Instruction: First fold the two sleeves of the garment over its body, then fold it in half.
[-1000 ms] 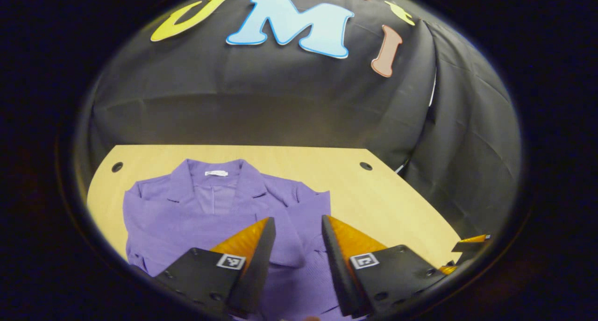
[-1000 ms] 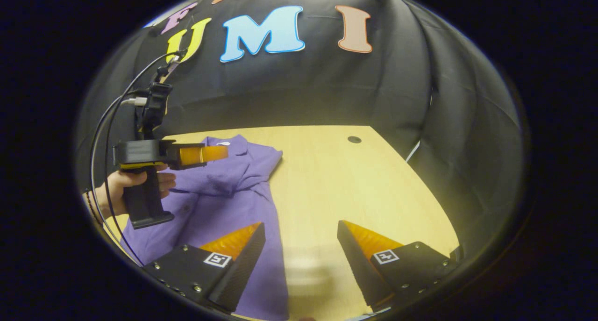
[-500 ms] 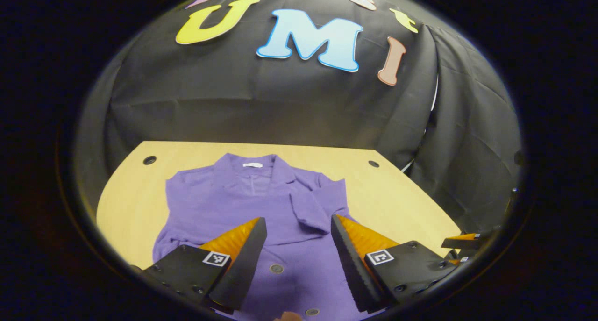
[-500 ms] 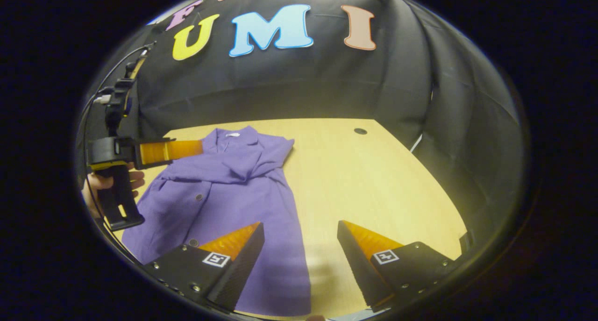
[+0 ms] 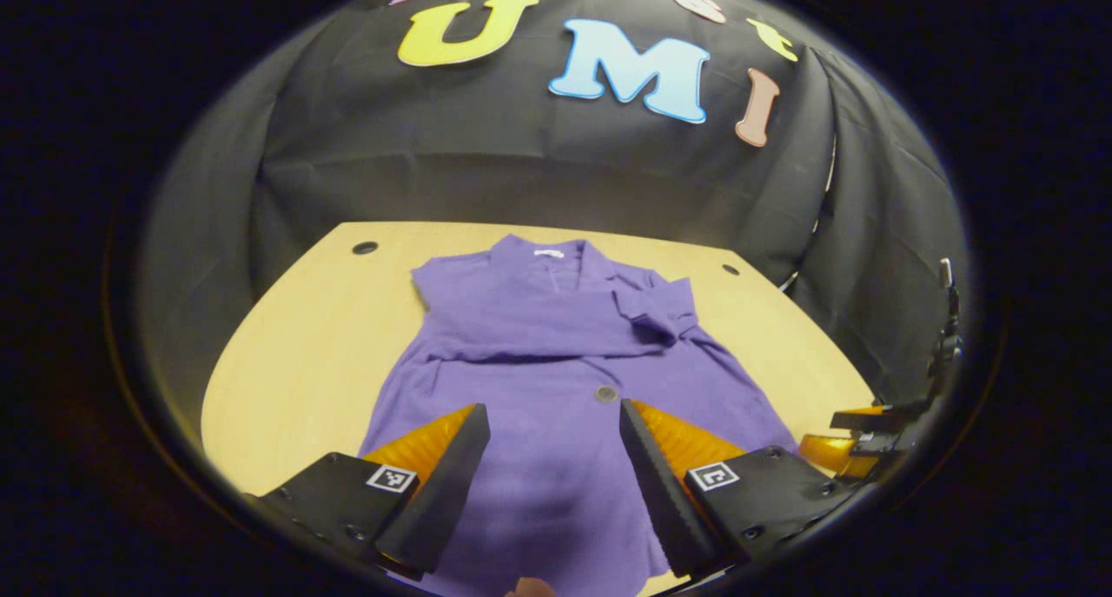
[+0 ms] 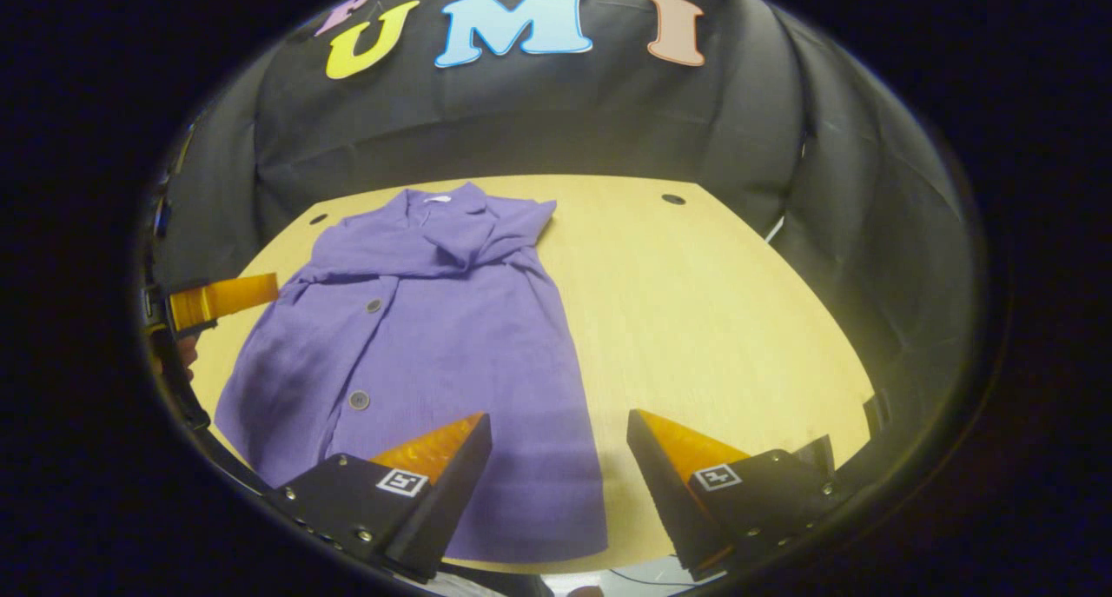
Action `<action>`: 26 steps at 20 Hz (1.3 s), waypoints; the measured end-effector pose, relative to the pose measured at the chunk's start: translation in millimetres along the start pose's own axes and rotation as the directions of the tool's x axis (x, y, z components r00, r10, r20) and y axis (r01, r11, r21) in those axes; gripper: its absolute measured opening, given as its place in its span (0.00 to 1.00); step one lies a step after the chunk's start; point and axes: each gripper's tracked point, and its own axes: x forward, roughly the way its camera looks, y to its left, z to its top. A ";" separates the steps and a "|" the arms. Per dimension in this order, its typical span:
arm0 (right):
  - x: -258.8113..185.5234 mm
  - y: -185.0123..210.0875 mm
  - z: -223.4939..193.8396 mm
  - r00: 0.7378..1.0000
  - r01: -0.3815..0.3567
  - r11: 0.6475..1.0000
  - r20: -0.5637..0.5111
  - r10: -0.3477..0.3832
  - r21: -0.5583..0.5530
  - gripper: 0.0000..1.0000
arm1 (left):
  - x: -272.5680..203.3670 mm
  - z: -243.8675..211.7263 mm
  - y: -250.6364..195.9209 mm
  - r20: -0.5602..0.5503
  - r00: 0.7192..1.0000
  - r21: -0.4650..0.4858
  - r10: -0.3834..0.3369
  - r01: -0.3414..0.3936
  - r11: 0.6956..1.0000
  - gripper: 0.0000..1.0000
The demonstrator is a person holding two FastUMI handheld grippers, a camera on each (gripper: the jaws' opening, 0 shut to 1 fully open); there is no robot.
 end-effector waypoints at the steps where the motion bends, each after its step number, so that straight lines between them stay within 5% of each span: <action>1: -1.3 -0.6 -3.3 1.000 0.009 1.000 -0.002 -0.009 0.009 0.95 | -10.4 -8.4 10.8 -0.003 1.000 -0.005 0.011 -0.011 1.000 0.98; 12: -9.3 -2.1 -44.1 0.999 0.031 0.993 -0.022 -0.029 0.117 0.95 | -103.6 -104.2 113.2 -0.078 0.986 -0.001 0.145 -0.146 0.989 1.00; 26: -6.2 34.5 -82.7 0.992 -0.041 0.995 -0.114 0.052 0.093 0.96 | -107.1 -169.4 125.3 -0.154 0.970 0.042 0.189 -0.185 0.982 0.99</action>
